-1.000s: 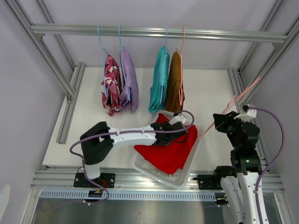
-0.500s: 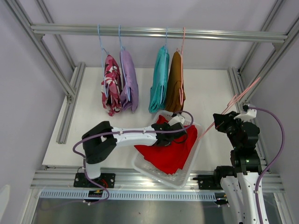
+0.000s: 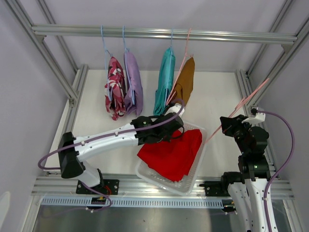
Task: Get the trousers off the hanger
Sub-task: Place the trousers in the bin.
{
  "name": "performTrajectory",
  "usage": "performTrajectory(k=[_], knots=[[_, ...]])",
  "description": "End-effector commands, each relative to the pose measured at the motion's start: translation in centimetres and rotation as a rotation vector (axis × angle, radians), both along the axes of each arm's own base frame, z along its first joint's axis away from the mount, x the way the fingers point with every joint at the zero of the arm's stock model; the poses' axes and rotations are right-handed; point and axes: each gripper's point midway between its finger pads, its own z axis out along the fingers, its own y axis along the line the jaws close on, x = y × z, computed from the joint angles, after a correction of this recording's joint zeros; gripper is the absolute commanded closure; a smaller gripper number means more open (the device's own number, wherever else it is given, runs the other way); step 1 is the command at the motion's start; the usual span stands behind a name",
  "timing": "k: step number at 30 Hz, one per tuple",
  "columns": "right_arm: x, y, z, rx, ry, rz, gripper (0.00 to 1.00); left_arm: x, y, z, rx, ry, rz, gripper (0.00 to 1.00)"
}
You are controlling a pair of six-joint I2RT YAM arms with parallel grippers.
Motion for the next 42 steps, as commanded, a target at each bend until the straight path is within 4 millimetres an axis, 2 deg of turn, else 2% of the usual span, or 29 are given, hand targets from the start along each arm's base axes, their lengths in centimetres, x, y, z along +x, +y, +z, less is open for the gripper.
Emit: performTrajectory(k=[1, 7, 8, 10, 11, 12, 14, 16, 17, 18, 20, 21, 24, 26, 27, 28, 31, 32, 33, 35, 36, 38, 39, 41, 42], knots=[[0.3, 0.1, 1.2, 0.008, -0.054, 0.003, 1.00, -1.7, 0.7, 1.4, -0.010, 0.042, -0.053, 0.99], [0.4, 0.0, 1.0, 0.006, -0.048, -0.002, 1.00, -4.4, 1.6, 0.4, -0.019, 0.129, -0.098, 0.99], [0.4, 0.0, 0.9, 0.006, -0.045, -0.005, 1.00, -5.1, 2.2, -0.9, 0.005, 0.155, -0.101, 0.99], [0.4, -0.1, 0.8, 0.006, -0.044, -0.006, 1.00, -6.1, 2.1, -1.2, -0.021, 0.179, -0.109, 0.99], [0.4, 0.0, 0.8, 0.007, -0.042, -0.005, 1.00, -7.0, 2.7, -2.8, 0.009, 0.203, -0.117, 0.99], [0.4, -0.1, 0.7, 0.005, -0.042, -0.008, 1.00, -7.5, 2.5, -3.3, -0.010, 0.221, -0.108, 0.99], [0.5, 0.0, 0.6, 0.007, -0.037, -0.005, 1.00, -8.6, 2.8, -5.4, 0.012, 0.256, -0.112, 0.99], [0.5, -0.1, 0.7, 0.005, -0.041, -0.008, 1.00, -9.8, 3.2, -8.9, 0.041, 0.311, -0.097, 0.99], [0.5, -0.1, 0.6, 0.007, -0.037, -0.008, 1.00, -10.3, 3.1, -9.9, 0.049, 0.323, -0.099, 0.99], [0.5, -0.1, 0.6, 0.006, -0.038, -0.006, 1.00, -10.9, 4.4, -12.4, 0.093, 0.350, -0.073, 0.99], [0.5, 0.0, 0.6, 0.006, -0.038, -0.005, 1.00, -11.1, 3.9, -14.5, 0.091, 0.367, -0.060, 0.99], [0.5, 0.0, 0.6, 0.007, -0.039, -0.005, 1.00, -11.5, 4.8, -16.2, 0.119, 0.386, -0.045, 0.99], [0.5, 0.0, 0.6, 0.006, -0.039, 0.000, 1.00, -11.8, 4.6, -18.4, 0.133, 0.394, -0.033, 0.99], [0.5, 0.0, 0.7, 0.006, -0.041, 0.000, 1.00, -12.0, 4.5, -18.8, 0.165, 0.397, -0.034, 0.99], [0.5, 0.1, 0.7, 0.006, -0.042, 0.001, 1.00, -12.1, 4.5, -18.6, 0.176, 0.389, -0.040, 0.99], [0.4, 0.1, 0.7, 0.006, -0.041, 0.001, 1.00, -12.1, 3.5, -17.7, 0.164, 0.373, -0.054, 0.99], [0.4, 0.0, 0.7, 0.006, -0.042, 0.000, 1.00, -12.1, 4.0, -15.9, 0.189, 0.350, -0.059, 0.99], [0.4, 0.1, 0.7, 0.006, -0.042, 0.000, 1.00, -11.8, 3.2, -14.6, 0.166, 0.337, -0.064, 0.99], [0.4, 0.0, 0.7, 0.006, -0.041, -0.002, 1.00, -11.9, 3.8, -13.7, 0.180, 0.335, -0.068, 0.99], [0.4, 0.1, 0.8, 0.006, -0.045, 0.000, 1.00, -11.6, 3.3, -11.5, 0.155, 0.313, -0.075, 0.99], [0.4, 0.0, 0.7, 0.006, -0.044, -0.002, 1.00, -11.4, 3.6, -9.6, 0.144, 0.292, -0.081, 0.99], [0.4, 0.2, 0.8, 0.007, -0.045, 0.004, 1.00, -11.1, 3.9, -7.7, 0.133, 0.266, -0.084, 0.99], [0.4, 0.1, 0.7, 0.006, -0.042, 0.003, 1.00, -10.7, 3.2, -5.6, 0.092, 0.236, -0.092, 0.99], [0.4, 0.1, 0.7, 0.006, -0.045, 0.003, 1.00, -10.3, 3.4, -3.4, 0.057, 0.204, -0.102, 0.99], [0.4, 0.1, 0.7, 0.006, -0.045, 0.003, 1.00, -10.2, 2.9, -2.2, 0.025, 0.188, -0.111, 0.99]])
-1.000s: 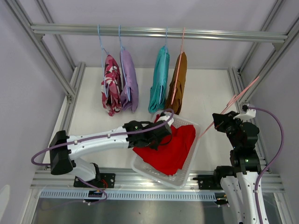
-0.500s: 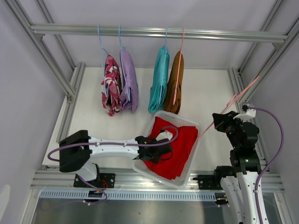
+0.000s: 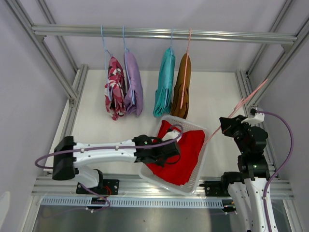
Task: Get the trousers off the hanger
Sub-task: Place the trousers in the bin.
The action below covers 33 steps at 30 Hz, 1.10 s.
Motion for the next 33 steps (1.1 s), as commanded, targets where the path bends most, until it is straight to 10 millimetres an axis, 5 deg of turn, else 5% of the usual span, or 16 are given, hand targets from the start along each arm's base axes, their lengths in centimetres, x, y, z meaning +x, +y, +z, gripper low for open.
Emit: performTrajectory(k=[1, 6, 12, 26, 29, 33], knots=[[0.2, 0.0, 1.4, 0.006, -0.056, -0.001, 1.00, 0.8, -0.3, 6.2, -0.121, -0.080, -0.013, 0.99], [0.2, 0.2, 1.3, 0.006, -0.052, 0.004, 1.00, 2.1, -1.2, 7.0, -0.193, -0.108, -0.008, 0.99], [0.3, 0.1, 1.1, 0.006, -0.050, 0.003, 1.00, 1.9, -3.9, 5.1, -0.287, -0.075, -0.043, 0.99], [0.5, 0.2, 1.0, 0.005, -0.044, 0.007, 1.00, 3.2, -6.9, -7.2, -0.255, 0.063, -0.025, 0.99], [0.5, 0.2, 0.9, 0.005, -0.041, 0.009, 1.00, 3.0, -6.4, -8.9, -0.210, 0.081, -0.017, 0.99], [0.4, 0.3, 1.0, 0.005, -0.044, 0.012, 1.00, 3.4, -5.4, -7.6, -0.191, 0.056, -0.003, 0.99]])
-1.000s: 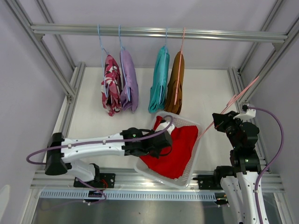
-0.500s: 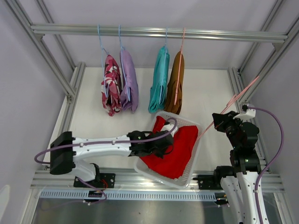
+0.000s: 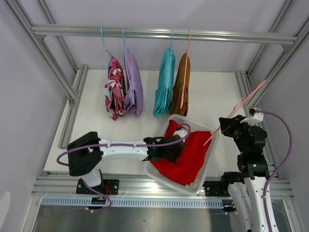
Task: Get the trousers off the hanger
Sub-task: Place the trousers in the bin.
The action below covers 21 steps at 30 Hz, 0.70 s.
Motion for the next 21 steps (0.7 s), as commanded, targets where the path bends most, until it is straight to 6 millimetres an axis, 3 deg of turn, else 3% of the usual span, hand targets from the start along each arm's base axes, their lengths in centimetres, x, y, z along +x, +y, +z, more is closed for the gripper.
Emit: performTrajectory(k=[1, 11, 16, 21], knots=[[0.3, 0.2, 1.6, 0.006, -0.061, 0.008, 1.00, -0.1, 2.6, -1.6, 0.103, 0.017, 0.025, 0.99], [0.1, 0.3, 2.0, 0.007, -0.069, 0.010, 1.00, 2.0, 3.1, 12.2, -0.073, -0.178, 0.062, 0.99], [-0.1, 0.0, 2.2, -0.004, -0.066, -0.009, 1.00, 2.9, 0.7, 13.8, -0.173, -0.233, 0.047, 1.00], [-0.2, -0.4, 2.1, -0.009, -0.061, -0.033, 1.00, 2.7, -2.5, 12.3, -0.241, -0.209, -0.015, 0.99]])
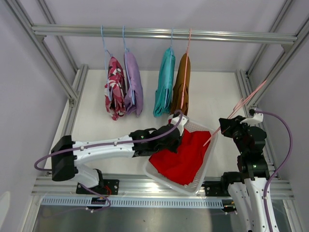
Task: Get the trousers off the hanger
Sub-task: Place the trousers in the bin, then place the hanger at the clothesline.
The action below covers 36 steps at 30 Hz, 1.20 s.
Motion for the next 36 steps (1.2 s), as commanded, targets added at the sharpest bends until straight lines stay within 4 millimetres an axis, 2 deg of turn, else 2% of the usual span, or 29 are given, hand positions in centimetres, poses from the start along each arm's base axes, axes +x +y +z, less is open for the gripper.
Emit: performTrajectory(k=[1, 2, 3, 8, 12, 13, 16, 18, 19, 20, 22, 25, 26, 27, 28, 29, 31, 32, 33, 34, 36], knots=[[0.0, -0.4, 2.2, -0.004, -0.065, -0.028, 1.00, 0.4, -2.7, 0.0, -0.070, -0.022, -0.057, 0.99], [0.0, -0.4, 2.2, -0.006, -0.064, -0.027, 1.00, 0.7, -3.2, -0.1, -0.082, -0.024, -0.057, 0.99], [0.1, -0.4, 2.1, -0.007, -0.061, -0.029, 1.00, 1.0, -3.6, -1.2, -0.066, -0.016, -0.055, 0.99], [0.0, -0.4, 2.2, -0.005, -0.068, -0.029, 1.00, 1.8, -5.9, -4.2, -0.095, 0.001, -0.070, 0.99], [0.1, -0.3, 2.0, -0.006, -0.063, -0.028, 1.00, 2.2, -7.9, -7.4, -0.103, 0.033, -0.074, 0.99], [0.1, -0.3, 2.0, -0.007, -0.064, -0.026, 1.00, 2.2, -8.3, -9.5, -0.074, 0.059, -0.070, 0.99], [0.2, -0.2, 1.9, -0.005, -0.060, -0.020, 1.00, 2.0, -8.3, -12.3, -0.044, 0.097, -0.061, 0.99], [0.1, -0.1, 2.0, -0.004, -0.063, -0.015, 1.00, 1.5, -8.2, -12.9, -0.056, 0.111, -0.075, 0.99], [0.1, -0.1, 2.1, -0.006, -0.065, -0.014, 1.00, 1.1, -7.2, -13.7, -0.047, 0.123, -0.067, 1.00], [0.1, 0.0, 2.1, -0.005, -0.064, -0.012, 1.00, 1.0, -7.0, -12.7, -0.067, 0.116, -0.067, 0.99], [0.1, 0.0, 2.1, -0.004, -0.065, -0.011, 1.00, 0.6, -6.0, -12.3, -0.056, 0.113, -0.063, 1.00], [0.0, 0.0, 2.2, -0.009, -0.067, -0.007, 1.00, 0.3, -5.0, -9.4, -0.038, 0.059, -0.059, 0.99], [0.0, 0.0, 2.2, -0.012, -0.066, -0.007, 1.00, 0.3, -5.0, -7.9, -0.044, 0.036, -0.056, 0.99], [0.0, 0.0, 2.5, -0.012, -0.071, -0.005, 1.00, -0.3, -4.0, -6.5, -0.021, 0.026, -0.060, 0.99], [-0.1, 0.1, 2.7, -0.011, -0.075, -0.004, 1.00, -0.1, -3.4, -5.5, -0.007, 0.000, -0.046, 0.99], [-0.1, 0.0, 2.7, -0.013, -0.073, -0.003, 1.00, 0.0, -3.7, -3.1, -0.031, -0.021, -0.044, 0.99], [-0.3, 0.3, 3.3, -0.009, -0.083, 0.008, 1.00, -0.7, -2.1, -0.5, -0.018, -0.049, -0.053, 0.99], [-0.3, 0.4, 3.5, -0.009, -0.080, 0.015, 1.00, -0.7, -2.2, 1.8, -0.046, -0.073, -0.053, 0.99], [-0.3, 0.5, 3.7, -0.006, -0.083, 0.020, 1.00, -0.9, -1.4, 2.5, -0.026, -0.077, -0.059, 1.00], [-0.3, 0.7, 4.0, -0.002, -0.079, 0.031, 1.00, -0.6, -1.1, 5.8, -0.069, -0.116, -0.055, 0.99], [-0.3, 1.0, 4.3, 0.000, -0.070, 0.050, 1.00, -0.4, -0.1, 7.4, -0.060, -0.147, -0.052, 0.99]])
